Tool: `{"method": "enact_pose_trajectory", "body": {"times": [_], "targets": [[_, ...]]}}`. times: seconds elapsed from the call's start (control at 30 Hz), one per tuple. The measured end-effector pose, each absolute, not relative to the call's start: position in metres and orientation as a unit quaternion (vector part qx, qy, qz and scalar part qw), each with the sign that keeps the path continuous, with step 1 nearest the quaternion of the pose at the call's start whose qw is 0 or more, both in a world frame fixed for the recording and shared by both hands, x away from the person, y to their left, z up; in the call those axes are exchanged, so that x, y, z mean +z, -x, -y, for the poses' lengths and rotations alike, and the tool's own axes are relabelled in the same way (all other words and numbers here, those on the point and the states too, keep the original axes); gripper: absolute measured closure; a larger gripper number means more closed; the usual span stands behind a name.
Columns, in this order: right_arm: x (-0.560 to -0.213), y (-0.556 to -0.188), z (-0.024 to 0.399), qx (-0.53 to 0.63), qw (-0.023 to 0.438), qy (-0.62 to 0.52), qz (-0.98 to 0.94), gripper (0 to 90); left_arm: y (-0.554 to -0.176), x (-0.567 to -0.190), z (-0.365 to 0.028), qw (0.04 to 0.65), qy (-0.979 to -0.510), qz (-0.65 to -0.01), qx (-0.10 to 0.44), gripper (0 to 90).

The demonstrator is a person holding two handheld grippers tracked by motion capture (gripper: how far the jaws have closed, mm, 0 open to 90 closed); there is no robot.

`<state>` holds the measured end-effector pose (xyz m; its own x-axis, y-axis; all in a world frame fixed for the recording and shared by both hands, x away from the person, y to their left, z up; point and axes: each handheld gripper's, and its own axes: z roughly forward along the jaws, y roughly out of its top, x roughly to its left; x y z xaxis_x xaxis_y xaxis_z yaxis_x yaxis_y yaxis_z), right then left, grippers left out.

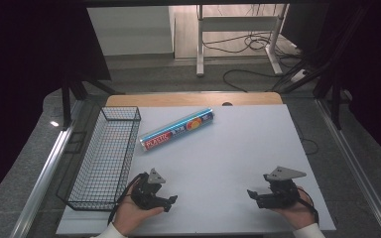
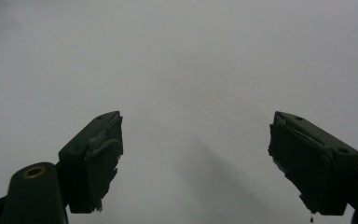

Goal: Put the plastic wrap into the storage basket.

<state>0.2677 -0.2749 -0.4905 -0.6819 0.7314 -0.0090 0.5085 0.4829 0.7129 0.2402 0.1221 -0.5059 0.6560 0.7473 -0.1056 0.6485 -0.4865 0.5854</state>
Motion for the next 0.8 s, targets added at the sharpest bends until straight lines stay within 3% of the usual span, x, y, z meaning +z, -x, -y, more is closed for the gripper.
{"method": "enact_pose_trajectory", "body": {"times": [0.8], "targets": [[-0.492,-0.268,0.273,0.35,0.154,-0.364,-0.849,18.5,-0.246,-0.49,-0.108,0.321,-0.869,-0.37,0.072,20.5]]}}
